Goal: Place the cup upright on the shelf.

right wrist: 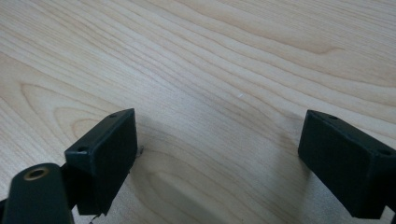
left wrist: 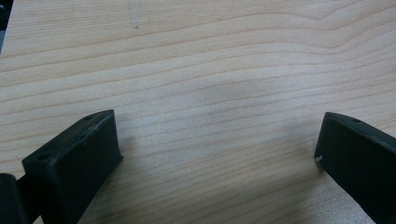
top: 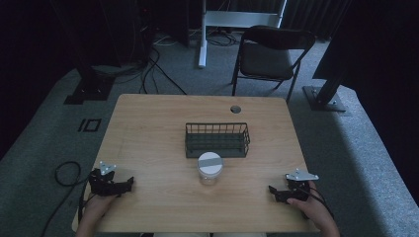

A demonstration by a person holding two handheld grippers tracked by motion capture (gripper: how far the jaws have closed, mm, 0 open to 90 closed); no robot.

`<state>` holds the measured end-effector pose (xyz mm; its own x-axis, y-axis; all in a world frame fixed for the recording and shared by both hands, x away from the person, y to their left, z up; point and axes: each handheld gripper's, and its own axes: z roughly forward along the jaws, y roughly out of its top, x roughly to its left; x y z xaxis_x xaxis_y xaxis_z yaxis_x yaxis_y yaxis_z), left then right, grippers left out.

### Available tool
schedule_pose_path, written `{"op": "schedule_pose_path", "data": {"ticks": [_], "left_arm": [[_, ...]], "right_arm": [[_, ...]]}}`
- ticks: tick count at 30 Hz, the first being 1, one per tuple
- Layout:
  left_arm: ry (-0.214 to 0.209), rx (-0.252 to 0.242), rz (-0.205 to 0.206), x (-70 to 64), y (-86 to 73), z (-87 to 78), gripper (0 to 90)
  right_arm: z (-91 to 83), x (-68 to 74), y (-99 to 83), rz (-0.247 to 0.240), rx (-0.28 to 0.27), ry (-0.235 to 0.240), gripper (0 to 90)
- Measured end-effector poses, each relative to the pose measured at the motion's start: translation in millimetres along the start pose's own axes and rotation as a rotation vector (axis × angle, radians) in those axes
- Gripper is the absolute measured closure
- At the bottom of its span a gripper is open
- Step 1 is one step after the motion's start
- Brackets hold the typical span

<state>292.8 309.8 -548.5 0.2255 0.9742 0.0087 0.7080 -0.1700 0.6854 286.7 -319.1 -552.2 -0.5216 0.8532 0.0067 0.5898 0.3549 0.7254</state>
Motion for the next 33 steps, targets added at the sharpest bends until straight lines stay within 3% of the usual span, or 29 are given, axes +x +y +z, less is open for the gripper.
{"op": "schedule_pose_path", "data": {"ticks": [14,18,33], "left_arm": [[0.0,0.0,0.0,0.0,0.0,0.0,0.2],[0.0,0.0,0.0,0.0,0.0,0.0,0.1],[-0.002,0.0,0.001,0.1,-0.1,-0.1,0.1]], "right_arm": [[-0.8,4.0,0.4,0.022,-0.003,0.002,11.3],[-3.0,4.6,2.5,0.026,-0.027,0.005,11.4],[-1.6,16.7,18.8,-0.009,-0.058,0.049,11.4]]}}
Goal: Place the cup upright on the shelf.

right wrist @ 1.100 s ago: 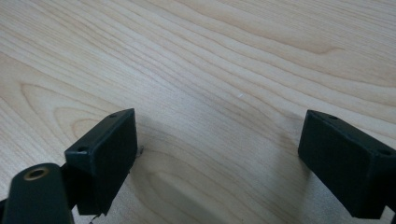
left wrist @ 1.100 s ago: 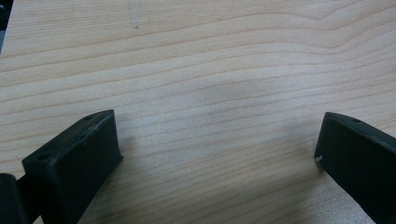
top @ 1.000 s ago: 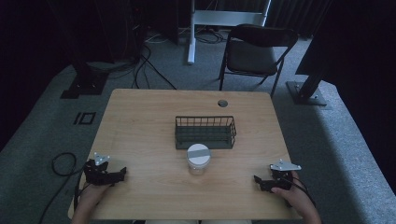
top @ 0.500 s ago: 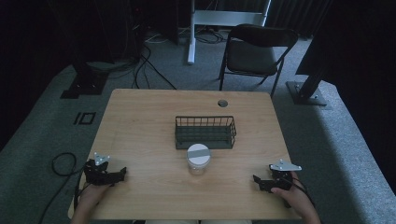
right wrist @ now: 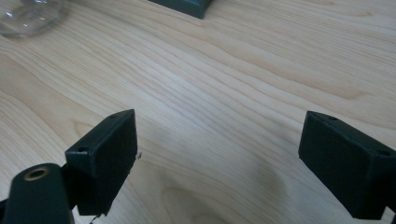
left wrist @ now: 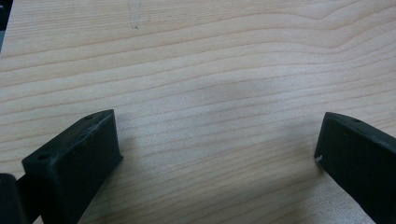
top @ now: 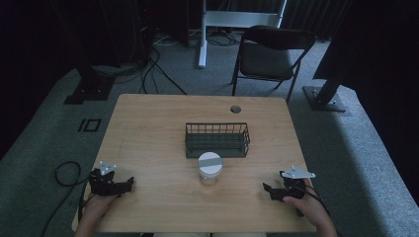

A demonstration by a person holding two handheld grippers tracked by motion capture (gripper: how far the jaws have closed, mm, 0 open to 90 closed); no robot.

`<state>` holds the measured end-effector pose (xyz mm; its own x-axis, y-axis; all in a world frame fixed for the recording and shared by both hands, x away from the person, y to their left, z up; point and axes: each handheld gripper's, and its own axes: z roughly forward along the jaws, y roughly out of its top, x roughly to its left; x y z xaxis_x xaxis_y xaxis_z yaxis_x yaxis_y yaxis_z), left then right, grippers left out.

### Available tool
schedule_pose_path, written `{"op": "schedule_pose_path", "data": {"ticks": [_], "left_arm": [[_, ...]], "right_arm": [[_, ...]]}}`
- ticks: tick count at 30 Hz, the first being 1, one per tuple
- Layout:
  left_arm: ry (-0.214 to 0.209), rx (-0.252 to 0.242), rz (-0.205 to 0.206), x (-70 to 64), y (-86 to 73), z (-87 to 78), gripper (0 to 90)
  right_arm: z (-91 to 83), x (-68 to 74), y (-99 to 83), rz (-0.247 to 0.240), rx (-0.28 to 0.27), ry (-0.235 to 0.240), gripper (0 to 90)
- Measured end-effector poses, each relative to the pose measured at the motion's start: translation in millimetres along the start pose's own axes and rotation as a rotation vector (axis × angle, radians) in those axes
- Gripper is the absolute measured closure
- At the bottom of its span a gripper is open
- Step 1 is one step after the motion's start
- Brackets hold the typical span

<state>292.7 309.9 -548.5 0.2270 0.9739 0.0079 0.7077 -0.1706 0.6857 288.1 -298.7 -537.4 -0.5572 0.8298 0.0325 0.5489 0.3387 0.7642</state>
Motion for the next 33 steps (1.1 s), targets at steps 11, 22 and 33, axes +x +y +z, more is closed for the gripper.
{"op": "schedule_pose_path", "data": {"ticks": [11,22,33], "left_arm": [[0.0,0.0,0.0,0.0,0.0,0.0,0.1],[0.0,0.0,0.0,0.0,0.0,0.0,0.2],[0.0,0.0,0.0,0.0,0.0,0.0,0.2]], "right_arm": [[6.5,12.7,8.0,-0.036,-0.009,0.033,11.4],[14.8,26.0,16.5,-0.054,-0.019,0.073,11.4],[26.9,42.9,26.8,-0.084,-0.032,0.12,11.4]]}}
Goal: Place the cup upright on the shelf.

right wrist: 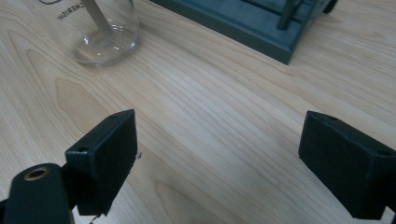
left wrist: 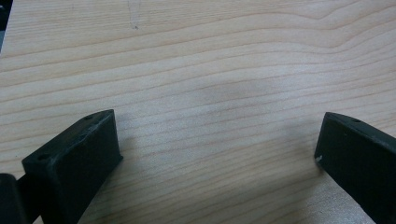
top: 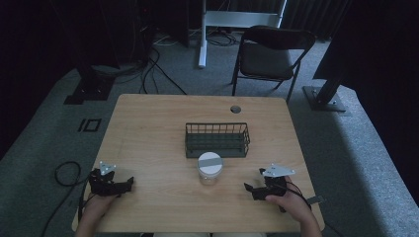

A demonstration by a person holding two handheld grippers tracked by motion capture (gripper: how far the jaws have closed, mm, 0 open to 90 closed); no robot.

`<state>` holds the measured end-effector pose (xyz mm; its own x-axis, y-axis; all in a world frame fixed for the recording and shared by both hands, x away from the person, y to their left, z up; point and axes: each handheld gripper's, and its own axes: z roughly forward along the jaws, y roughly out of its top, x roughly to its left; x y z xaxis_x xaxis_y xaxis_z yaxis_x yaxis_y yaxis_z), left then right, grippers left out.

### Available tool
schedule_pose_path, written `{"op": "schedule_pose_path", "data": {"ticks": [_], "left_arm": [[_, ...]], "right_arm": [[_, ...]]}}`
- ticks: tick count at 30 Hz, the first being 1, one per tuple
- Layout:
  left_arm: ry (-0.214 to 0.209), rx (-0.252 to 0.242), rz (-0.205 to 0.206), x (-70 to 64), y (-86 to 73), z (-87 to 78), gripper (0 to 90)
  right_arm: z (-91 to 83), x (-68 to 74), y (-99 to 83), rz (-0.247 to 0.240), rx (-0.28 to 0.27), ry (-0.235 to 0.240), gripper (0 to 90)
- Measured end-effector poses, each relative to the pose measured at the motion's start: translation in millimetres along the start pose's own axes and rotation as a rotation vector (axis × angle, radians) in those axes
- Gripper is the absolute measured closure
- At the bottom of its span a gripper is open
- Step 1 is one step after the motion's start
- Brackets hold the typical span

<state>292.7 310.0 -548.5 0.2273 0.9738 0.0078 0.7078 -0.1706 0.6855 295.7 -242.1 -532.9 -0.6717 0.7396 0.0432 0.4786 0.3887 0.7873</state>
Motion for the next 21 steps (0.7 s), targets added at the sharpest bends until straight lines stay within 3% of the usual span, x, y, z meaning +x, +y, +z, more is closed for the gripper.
{"op": "schedule_pose_path", "data": {"ticks": [21], "left_arm": [[0.0,0.0,0.0,0.0,0.0,0.0,0.2]], "right_arm": [[25.6,28.7,18.8,-0.056,-0.019,0.082,11.4]]}}
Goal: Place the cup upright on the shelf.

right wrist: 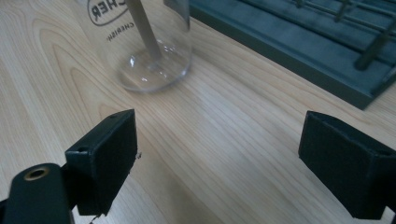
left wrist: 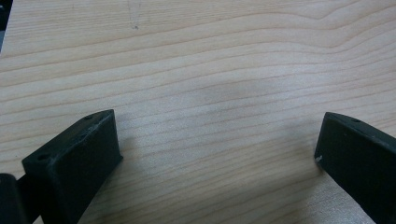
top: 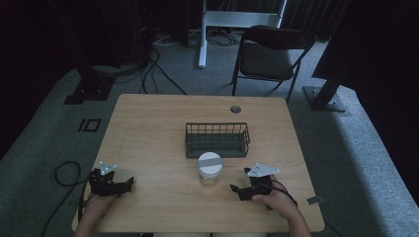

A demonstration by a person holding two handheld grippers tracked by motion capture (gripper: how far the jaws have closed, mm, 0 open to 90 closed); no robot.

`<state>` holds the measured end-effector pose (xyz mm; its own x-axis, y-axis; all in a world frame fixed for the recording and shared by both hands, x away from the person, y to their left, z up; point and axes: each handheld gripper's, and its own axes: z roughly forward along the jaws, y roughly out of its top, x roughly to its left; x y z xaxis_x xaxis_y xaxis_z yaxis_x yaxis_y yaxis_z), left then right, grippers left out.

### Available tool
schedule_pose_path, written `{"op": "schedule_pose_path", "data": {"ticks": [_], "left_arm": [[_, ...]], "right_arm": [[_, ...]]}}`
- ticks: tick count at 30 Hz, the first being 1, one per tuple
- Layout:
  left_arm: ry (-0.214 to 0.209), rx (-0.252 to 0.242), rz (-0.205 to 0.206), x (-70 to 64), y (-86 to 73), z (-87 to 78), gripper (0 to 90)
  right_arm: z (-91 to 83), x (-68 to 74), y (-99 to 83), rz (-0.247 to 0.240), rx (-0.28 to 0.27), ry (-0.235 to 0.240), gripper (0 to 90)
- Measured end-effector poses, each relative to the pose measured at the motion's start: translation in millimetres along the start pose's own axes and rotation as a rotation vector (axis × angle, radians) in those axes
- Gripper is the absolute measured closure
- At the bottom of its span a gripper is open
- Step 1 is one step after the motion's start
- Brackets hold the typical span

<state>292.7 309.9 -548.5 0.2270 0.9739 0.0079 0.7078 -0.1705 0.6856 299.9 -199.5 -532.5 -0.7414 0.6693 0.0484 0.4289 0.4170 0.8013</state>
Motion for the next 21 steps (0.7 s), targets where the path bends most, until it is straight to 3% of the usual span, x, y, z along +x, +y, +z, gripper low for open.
{"op": "schedule_pose_path", "data": {"ticks": [21], "left_arm": [[0.0,0.0,0.0,0.0,0.0,0.0,0.2]], "right_arm": [[27.8,26.8,16.8,-0.02,-0.019,0.045,11.4]]}}
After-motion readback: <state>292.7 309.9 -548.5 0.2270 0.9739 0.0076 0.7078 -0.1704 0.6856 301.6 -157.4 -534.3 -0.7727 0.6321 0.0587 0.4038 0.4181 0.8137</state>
